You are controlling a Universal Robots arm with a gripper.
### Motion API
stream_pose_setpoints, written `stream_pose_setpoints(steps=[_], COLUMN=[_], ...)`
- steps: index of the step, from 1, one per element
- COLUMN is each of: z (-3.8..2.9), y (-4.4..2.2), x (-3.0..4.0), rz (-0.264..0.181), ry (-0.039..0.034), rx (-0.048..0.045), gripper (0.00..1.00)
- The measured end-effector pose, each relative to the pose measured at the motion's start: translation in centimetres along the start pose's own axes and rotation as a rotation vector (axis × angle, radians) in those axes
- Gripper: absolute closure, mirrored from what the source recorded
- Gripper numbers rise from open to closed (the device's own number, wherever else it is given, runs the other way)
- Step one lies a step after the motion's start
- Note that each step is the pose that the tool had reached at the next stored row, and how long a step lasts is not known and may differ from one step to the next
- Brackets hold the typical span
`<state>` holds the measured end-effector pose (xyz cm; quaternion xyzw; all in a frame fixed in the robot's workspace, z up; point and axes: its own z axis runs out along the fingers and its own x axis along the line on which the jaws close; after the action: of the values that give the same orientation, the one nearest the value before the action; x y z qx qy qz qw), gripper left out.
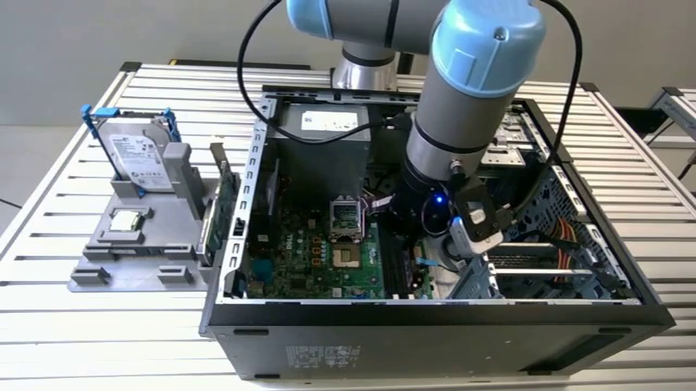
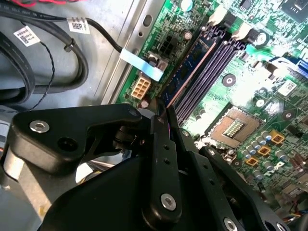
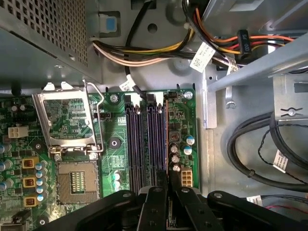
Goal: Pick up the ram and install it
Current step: 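Insert the ram into the slot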
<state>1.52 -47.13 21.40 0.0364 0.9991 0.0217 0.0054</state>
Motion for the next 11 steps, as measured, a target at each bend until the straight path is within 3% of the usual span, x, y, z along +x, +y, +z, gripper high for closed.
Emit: stream_pose_setpoints(steps=[11], z=[0.00], y=[-0.26], x=[-0.06], rz=[0.000], ry=[0.0005], rx=[-0.0003], gripper=[1.00])
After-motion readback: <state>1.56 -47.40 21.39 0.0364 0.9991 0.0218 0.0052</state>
